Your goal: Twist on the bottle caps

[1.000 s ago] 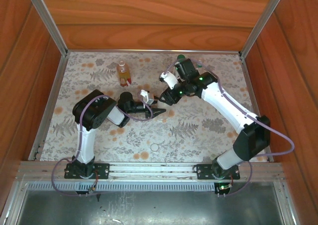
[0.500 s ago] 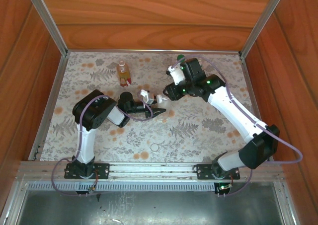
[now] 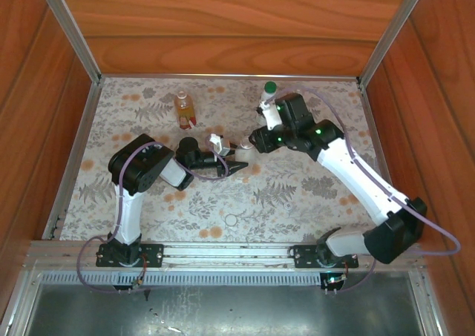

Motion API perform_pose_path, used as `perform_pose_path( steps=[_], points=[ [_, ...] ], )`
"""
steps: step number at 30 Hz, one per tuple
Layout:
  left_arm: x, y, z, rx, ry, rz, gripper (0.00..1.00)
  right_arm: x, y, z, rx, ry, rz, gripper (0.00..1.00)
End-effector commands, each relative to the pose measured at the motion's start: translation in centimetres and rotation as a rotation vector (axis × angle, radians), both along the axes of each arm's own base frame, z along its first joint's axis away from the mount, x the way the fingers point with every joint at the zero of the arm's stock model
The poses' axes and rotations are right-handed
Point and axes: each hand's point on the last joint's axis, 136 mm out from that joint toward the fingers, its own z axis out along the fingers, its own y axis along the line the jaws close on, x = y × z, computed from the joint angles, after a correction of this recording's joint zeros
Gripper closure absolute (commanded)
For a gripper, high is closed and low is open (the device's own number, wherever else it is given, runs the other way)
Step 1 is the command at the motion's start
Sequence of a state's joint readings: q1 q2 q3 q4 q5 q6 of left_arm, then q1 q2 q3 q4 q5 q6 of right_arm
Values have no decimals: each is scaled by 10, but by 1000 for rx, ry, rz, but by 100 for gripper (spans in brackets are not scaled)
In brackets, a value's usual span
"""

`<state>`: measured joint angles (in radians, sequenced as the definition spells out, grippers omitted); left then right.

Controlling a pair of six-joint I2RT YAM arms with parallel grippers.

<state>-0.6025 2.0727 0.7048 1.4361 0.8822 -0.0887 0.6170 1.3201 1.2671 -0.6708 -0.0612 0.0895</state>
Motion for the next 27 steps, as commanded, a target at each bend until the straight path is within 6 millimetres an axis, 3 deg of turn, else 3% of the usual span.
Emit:
perform_pose_path(
  steps=[1,10,16,20,27],
  points=[
    [4,4,9,-7,14,28,40,1,-9,14,63,-85,-85,38],
    [0,15,58,-74,-36,80,40,-8,-35,-3,69,-122,-187,37],
    [-3,39,67,-82,-23,171,41,0,-34,-29,-12,-99,-189,36],
    [7,73,54,-54,2,328,41,4,-21,-46,-35,-100,-148,36],
    [17,123,38,-19,32,532,41,5,28,-89,-48,-95,-12,34]
  ],
)
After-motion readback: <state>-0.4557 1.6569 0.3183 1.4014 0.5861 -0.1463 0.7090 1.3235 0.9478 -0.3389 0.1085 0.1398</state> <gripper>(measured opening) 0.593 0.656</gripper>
